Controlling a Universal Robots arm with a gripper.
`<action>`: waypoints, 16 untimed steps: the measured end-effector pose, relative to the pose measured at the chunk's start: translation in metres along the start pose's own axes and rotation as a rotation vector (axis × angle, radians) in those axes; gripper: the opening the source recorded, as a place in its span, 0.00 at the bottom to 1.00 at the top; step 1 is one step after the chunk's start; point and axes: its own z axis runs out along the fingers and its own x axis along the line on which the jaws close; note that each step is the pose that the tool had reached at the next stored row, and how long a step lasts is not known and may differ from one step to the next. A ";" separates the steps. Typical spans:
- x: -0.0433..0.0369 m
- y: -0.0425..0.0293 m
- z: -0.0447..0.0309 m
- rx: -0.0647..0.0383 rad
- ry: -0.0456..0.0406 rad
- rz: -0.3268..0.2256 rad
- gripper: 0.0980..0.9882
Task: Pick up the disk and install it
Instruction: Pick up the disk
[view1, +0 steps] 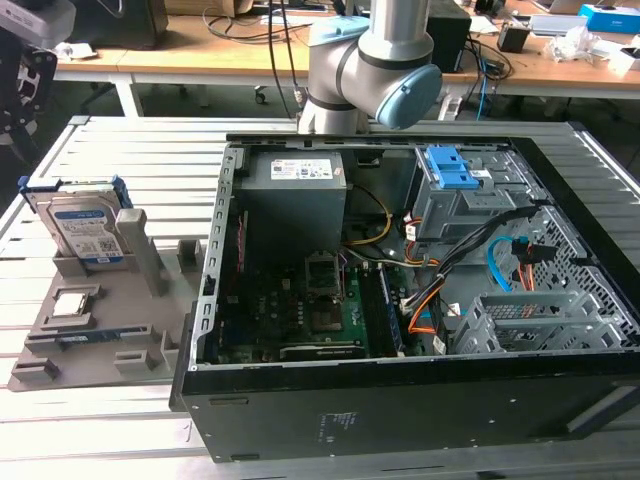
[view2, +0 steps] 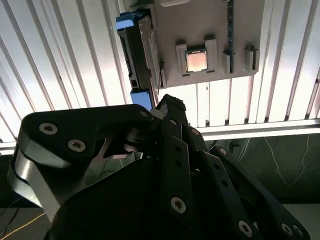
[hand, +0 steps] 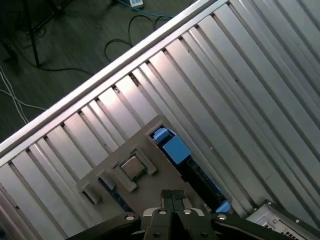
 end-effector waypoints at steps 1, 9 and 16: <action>0.0000 0.0000 0.0000 0.000 0.0005 -0.015 0.01; 0.0000 0.0000 0.0000 -0.003 0.0052 -0.151 0.01; 0.0000 -0.0001 0.0000 -0.001 0.0166 -0.291 0.01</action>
